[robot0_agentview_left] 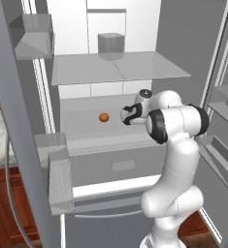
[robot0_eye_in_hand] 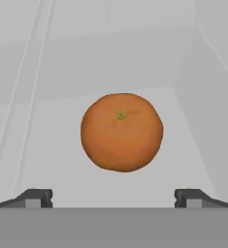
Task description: Pick the two tangerines from the fridge and place them on the plate next to the blender to make a fruit smoothie.
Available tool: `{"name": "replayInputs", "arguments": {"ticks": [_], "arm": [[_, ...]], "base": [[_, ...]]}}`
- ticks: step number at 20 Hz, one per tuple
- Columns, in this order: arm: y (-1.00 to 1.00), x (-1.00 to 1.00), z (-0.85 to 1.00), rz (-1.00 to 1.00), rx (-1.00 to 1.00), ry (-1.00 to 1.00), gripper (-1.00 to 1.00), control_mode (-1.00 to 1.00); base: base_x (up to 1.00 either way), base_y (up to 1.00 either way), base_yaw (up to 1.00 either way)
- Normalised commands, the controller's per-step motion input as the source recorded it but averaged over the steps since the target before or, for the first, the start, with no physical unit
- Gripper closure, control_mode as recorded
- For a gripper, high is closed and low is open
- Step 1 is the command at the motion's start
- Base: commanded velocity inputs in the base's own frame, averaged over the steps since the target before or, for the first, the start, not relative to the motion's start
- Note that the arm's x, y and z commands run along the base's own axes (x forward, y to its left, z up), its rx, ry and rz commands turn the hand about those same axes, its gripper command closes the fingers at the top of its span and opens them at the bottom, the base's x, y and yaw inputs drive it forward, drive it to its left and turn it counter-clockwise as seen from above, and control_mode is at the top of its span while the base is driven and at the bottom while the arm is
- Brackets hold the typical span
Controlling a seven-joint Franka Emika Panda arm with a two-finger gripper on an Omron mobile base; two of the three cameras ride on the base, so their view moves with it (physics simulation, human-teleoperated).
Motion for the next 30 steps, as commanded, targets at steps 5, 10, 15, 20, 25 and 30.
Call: {"name": "replayInputs", "arguments": {"ticks": [5, 10, 15, 20, 25, 30], "arm": [[0.00, 0.24, -0.17, 0.00, -0.02, 0.00, -1.00, -1.00], [0.02, 0.23, -0.18, 0.00, -0.02, 0.00, -1.00, -1.00], [0.04, 0.24, -0.19, 0.00, -0.03, 0.00, -1.00, -1.00], [0.02, 0.14, -0.24, 0.00, -0.02, 0.00, 1.00, -1.00], [0.00, 0.00, -0.45, 0.00, 0.01, 0.00, 1.00, -1.00], [0.00, 0.00, -0.04, 0.00, 0.01, 0.00, 1.00, -1.00]], "base": [[0.00, 0.00, 0.00], [0.00, 0.00, 0.00], [0.00, 0.00, 0.00], [0.00, 0.00, 0.00], [0.00, 0.00, 0.00], [0.00, 0.00, 0.00]]}}
